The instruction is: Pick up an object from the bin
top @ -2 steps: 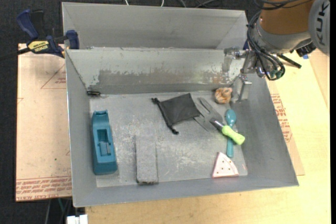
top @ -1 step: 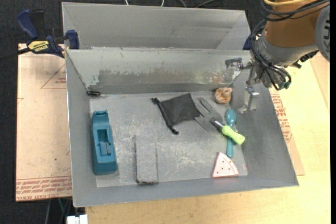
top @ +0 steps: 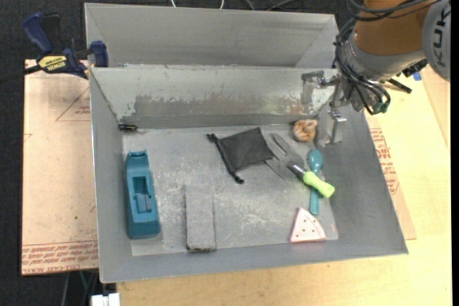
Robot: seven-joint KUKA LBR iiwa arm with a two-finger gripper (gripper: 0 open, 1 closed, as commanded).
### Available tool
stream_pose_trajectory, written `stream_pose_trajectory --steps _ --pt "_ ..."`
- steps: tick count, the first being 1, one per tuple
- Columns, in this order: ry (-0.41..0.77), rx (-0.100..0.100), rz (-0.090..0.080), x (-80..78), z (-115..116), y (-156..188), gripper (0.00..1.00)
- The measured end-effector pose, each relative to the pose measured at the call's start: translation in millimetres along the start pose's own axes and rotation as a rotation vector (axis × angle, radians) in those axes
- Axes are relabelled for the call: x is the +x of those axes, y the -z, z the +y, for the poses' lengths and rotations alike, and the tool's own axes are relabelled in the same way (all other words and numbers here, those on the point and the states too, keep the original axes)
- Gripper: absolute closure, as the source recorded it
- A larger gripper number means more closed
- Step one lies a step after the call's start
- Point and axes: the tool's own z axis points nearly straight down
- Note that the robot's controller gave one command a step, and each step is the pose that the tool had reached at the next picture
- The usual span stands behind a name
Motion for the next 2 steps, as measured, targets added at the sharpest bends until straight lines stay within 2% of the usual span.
stream_pose_trajectory --steps 1,2 --pt "0.021 0.000 0.004 3.2 -2 -18 0.00" --pt "0.046 -0.001 -0.005 0.1 11 -23 0.00"
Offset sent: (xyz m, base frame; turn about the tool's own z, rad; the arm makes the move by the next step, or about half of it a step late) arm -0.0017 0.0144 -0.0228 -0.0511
